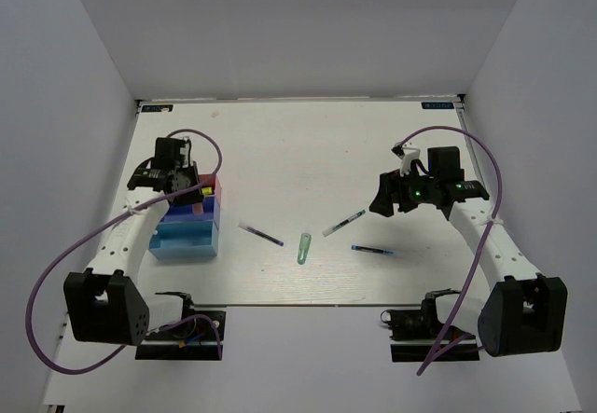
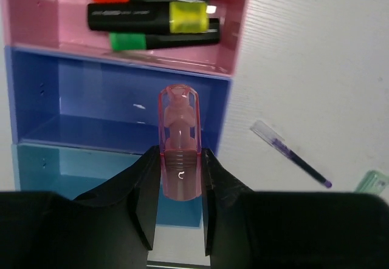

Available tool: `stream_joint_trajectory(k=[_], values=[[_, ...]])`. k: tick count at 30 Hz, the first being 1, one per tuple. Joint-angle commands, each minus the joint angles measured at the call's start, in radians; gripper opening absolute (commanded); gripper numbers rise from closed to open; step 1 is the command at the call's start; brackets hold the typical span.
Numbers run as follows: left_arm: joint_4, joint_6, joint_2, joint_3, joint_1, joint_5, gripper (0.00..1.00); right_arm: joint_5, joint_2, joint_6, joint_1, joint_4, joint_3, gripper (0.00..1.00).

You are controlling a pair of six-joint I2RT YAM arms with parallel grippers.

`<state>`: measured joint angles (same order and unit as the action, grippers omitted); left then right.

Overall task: Sort the stationery into containers
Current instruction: Place the stationery in the storage box.

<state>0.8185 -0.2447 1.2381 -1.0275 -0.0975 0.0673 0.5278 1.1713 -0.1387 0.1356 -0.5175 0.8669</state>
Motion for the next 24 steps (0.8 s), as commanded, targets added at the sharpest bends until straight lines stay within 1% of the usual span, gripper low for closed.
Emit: stream_joint_trajectory(k=[1,2,4,5,7,8,9,10,11,14,16,17,18,23,24], values=[[-0.009,-0.156,-0.025,0.039,0.036,0.046,0.0,0.024,-0.025,-0.002,-0.01,0.007,-0.011,0.8],[-0.009,-0.186,-0.032,0.049,0.038,0.105,0.0,0.029,-0.025,-0.001,-0.01,0.005,-0.011,0.8],[0.004,-0.283,-0.046,0.072,0.041,0.138,0.0,0.029,-0.022,-0.004,-0.013,0.004,-0.011,0.8],[0.033,-0.386,-0.043,0.075,0.042,0.181,0.0,0.032,-0.021,-0.002,-0.014,0.007,-0.012,0.8],[0.05,-0.453,-0.049,0.081,0.042,0.258,0.0,0.035,-0.022,-0.001,-0.016,0.007,-0.012,0.8],[0.054,-0.535,-0.049,0.093,0.041,0.269,0.0,0.038,-0.021,-0.002,-0.017,0.007,-0.011,0.8],[0.051,-0.556,-0.048,0.098,0.042,0.291,0.0,0.04,-0.025,-0.001,-0.016,0.002,-0.011,0.8],[0.048,-0.577,-0.052,0.104,0.042,0.295,0.0,0.041,-0.025,-0.002,-0.022,0.002,-0.012,0.8],[0.048,-0.641,-0.055,0.11,0.042,0.302,0.0,0.044,-0.028,-0.004,-0.022,0.004,-0.012,0.8],[0.03,-0.721,-0.068,0.124,0.045,0.328,0.0,0.052,-0.033,-0.004,-0.028,0.002,-0.016,0.8],[0.015,-0.816,-0.075,0.133,0.065,0.324,0.0,0.058,-0.036,-0.002,-0.036,0.001,-0.014,0.8],[0.011,-0.833,-0.075,0.136,0.073,0.307,0.0,0.061,-0.035,-0.002,-0.034,-0.003,-0.014,0.8],[-0.001,-0.891,-0.077,0.144,0.084,0.299,0.0,0.067,-0.035,-0.001,-0.036,-0.001,-0.014,0.8],[-0.016,-1.013,-0.054,0.142,0.091,0.285,0.0,0.092,-0.039,-0.001,-0.048,-0.006,-0.017,0.8],[-0.018,-1.063,-0.049,0.147,0.09,0.29,0.0,0.092,-0.041,-0.001,-0.048,-0.006,-0.019,0.8]])
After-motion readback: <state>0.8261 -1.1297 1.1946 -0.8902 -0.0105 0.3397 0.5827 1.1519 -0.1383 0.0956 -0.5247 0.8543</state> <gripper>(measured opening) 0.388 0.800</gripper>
